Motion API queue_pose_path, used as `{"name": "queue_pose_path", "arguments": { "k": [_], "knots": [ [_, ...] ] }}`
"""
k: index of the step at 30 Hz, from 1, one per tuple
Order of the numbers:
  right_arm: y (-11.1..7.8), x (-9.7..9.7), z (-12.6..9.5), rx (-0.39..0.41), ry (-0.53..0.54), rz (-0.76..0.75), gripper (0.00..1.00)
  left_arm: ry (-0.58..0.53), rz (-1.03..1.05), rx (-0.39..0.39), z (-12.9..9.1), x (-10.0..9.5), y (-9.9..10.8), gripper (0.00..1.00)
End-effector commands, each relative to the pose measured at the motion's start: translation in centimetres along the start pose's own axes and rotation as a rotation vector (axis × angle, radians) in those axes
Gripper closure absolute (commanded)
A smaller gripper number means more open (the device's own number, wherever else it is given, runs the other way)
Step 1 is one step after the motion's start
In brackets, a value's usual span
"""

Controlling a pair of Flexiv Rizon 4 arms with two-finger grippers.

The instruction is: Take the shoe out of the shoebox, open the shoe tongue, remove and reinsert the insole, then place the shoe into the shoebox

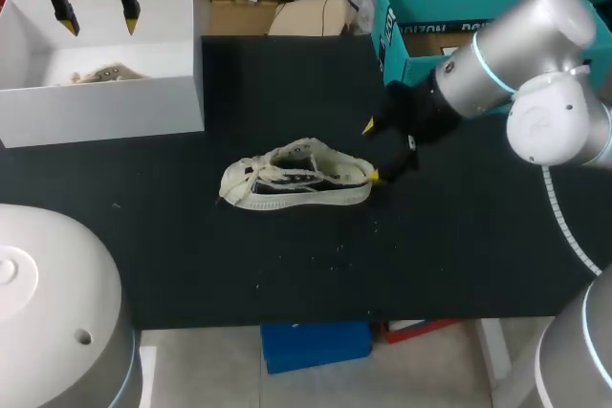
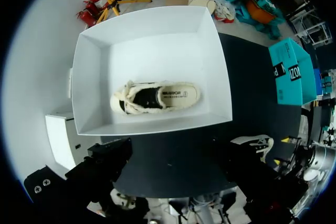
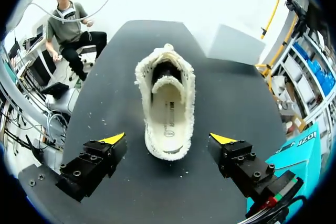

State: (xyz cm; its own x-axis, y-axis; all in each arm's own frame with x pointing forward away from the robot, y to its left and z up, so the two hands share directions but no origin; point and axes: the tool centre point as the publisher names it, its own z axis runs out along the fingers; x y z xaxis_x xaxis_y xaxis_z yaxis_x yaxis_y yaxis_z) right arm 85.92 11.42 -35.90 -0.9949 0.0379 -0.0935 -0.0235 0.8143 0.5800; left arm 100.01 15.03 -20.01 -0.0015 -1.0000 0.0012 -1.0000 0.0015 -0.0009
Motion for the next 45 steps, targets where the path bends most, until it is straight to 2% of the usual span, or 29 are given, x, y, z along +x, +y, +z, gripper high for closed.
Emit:
{"name": "queue_pose_path", "arguments": {
  "k": [1,7,11,15,24,35,45],
  "knots": [
    [-0.7,-0.3,1.4,-0.040,-0.006,0.016,0.00,-0.001,-0.001,-0.001,0.0,0.0,0.0,0.00],
    [-1.3,-0.6,2.7,-0.077,0.007,0.053,0.00,-0.001,-0.001,-0.001,0.0,0.0,0.0,0.00],
    [-1.6,-0.8,3.7,-0.167,0.017,0.097,0.00,-0.001,-0.001,-0.001,0.0,0.0,0.0,0.00],
    [-1.2,-1.0,4.5,-0.214,0.036,0.091,0.00,-0.001,-0.001,-0.001,0.0,0.0,0.0,0.00],
    [-0.9,-1.1,5.7,-0.258,0.053,0.092,0.00,-0.001,-0.001,-0.001,0.0,0.0,0.0,0.00],
    [-0.8,0.4,7.0,-0.284,0.073,0.112,0.00,-0.001,-0.001,-0.001,0.0,0.0,0.0,0.00],
    [-0.9,0.1,8.7,-0.315,0.077,0.115,0.00,-0.001,-0.001,-0.001,0.0,0.0,0.0,0.00]
  ]
}}
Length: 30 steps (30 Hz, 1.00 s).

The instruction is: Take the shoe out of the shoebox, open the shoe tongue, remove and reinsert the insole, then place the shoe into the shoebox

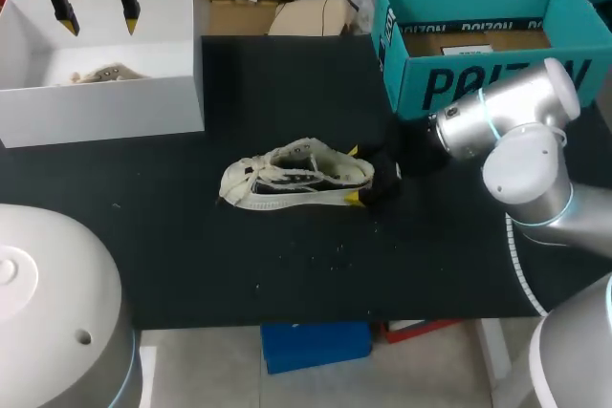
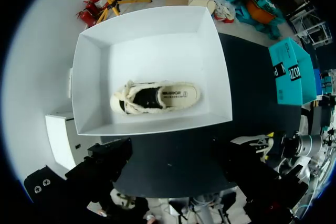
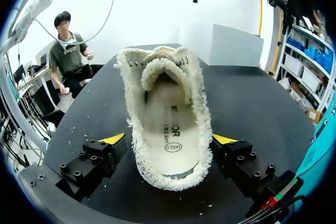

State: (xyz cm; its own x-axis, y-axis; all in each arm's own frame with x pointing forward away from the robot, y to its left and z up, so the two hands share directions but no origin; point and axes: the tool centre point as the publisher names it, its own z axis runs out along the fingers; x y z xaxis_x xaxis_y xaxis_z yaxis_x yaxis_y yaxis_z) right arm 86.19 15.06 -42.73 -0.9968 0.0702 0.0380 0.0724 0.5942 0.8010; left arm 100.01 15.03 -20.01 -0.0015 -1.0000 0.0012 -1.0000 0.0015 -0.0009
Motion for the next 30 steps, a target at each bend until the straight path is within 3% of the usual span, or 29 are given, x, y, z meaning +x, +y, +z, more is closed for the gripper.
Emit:
{"name": "queue_pose_path", "arguments": {
  "k": [1,18,19,20,21,30],
  "knots": [
    [-0.3,-0.5,1.1,-0.008,0.007,0.000,0.00,-0.001,-0.001,-0.001,0.0,0.0,0.0,0.00],
    [-1.6,-0.4,1.4,-0.029,0.032,0.019,0.00,-0.001,-0.001,-0.001,0.0,0.0,0.0,0.00],
    [-1.6,-0.3,1.5,-0.026,0.030,0.015,0.23,-0.001,-0.001,-0.001,0.0,0.0,0.0,0.00],
    [-1.6,-0.3,1.5,-0.023,0.021,0.013,0.88,-0.001,-0.001,-0.001,0.0,0.0,0.0,0.00],
    [-1.6,-0.3,1.5,-0.023,0.021,0.013,1.00,-0.001,-0.001,-0.001,0.0,0.0,0.0,0.00],
    [-1.6,-0.3,1.5,-0.023,0.021,0.013,1.00,-0.001,-0.001,-0.001,0.0,0.0,0.0,0.00]
  ]
}}
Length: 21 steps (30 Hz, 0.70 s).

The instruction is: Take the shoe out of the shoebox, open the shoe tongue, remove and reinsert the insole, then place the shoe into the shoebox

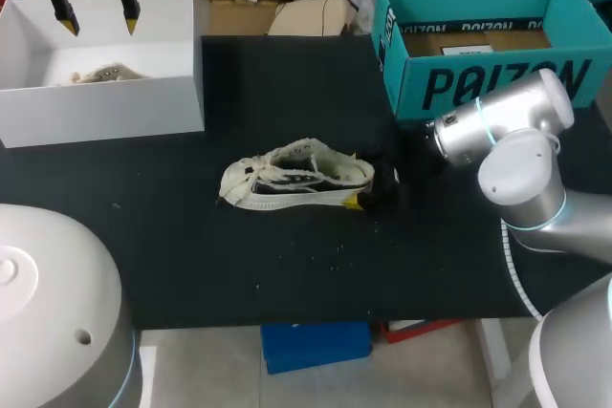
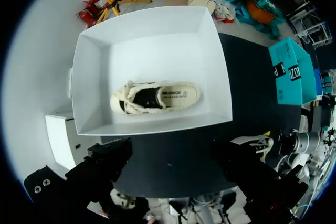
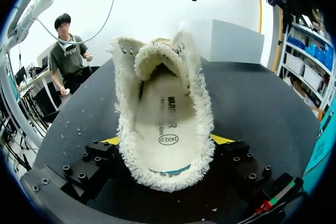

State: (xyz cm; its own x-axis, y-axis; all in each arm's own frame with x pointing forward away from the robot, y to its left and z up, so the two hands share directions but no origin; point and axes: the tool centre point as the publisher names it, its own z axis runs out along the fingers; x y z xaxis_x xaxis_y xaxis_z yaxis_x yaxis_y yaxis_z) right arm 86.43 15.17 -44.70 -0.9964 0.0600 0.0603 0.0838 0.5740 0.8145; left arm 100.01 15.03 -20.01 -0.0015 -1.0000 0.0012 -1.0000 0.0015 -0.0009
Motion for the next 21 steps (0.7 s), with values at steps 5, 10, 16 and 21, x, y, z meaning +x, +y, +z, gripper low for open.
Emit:
{"name": "queue_pose_path", "arguments": {
  "k": [5,10,16,21],
  "knots": [
    [-0.1,0.0,0.2,0.001,0.000,0.001,1.00,-0.083,-0.062,0.000,-0.7,2.2,0.6,0.00],
    [-0.1,0.0,0.2,0.001,0.000,0.001,1.00,-0.042,-0.105,0.045,-1.3,6.5,2.5,0.00],
    [-0.1,0.0,0.2,0.001,0.000,0.001,1.00,0.018,-0.118,0.079,-1.0,11.6,5.6,0.00],
    [-0.1,0.0,0.2,0.001,0.000,0.001,1.00,0.045,-0.092,0.071,-1.0,12.2,6.1,0.00]
  ]
}}
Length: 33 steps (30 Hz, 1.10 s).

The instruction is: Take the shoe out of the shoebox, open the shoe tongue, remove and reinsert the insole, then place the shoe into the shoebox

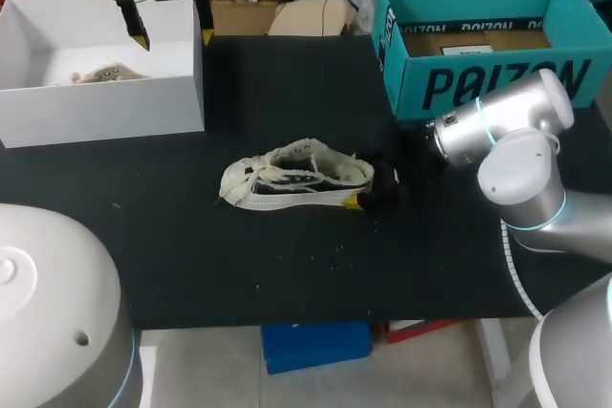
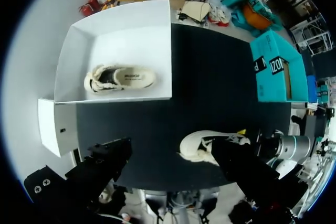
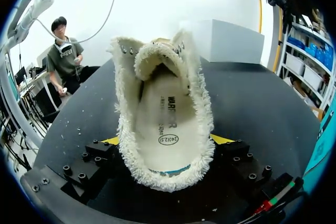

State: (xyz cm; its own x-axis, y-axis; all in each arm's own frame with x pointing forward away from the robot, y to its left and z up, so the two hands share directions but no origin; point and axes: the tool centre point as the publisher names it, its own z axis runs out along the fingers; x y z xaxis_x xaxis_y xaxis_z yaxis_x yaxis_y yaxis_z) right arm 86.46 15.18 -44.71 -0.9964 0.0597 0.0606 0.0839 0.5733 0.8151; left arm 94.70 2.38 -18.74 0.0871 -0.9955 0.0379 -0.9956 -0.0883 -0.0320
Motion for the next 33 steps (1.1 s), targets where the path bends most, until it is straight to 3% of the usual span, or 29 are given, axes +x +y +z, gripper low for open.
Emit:
{"name": "queue_pose_path", "arguments": {
  "k": [1,12,18,24,33],
  "knots": [
    [-0.1,0.0,0.2,0.002,-0.001,0.001,1.00,0.012,-0.002,0.038,0.2,-0.5,0.7,0.00],
    [-0.1,0.0,0.2,0.002,-0.001,0.001,1.00,0.012,-0.002,0.038,0.2,-0.5,0.7,0.00],
    [-0.1,0.0,0.2,0.002,-0.001,0.001,1.00,0.011,0.095,0.067,-0.5,4.7,1.5,0.00],
    [-0.1,0.0,0.2,0.002,-0.001,0.001,1.00,0.007,0.108,0.015,0.6,9.3,3.8,0.00],
    [-0.1,0.0,0.2,0.002,-0.001,0.001,1.00,-0.020,0.153,-0.037,3.9,13.7,6.4,0.00]
  ]
}}
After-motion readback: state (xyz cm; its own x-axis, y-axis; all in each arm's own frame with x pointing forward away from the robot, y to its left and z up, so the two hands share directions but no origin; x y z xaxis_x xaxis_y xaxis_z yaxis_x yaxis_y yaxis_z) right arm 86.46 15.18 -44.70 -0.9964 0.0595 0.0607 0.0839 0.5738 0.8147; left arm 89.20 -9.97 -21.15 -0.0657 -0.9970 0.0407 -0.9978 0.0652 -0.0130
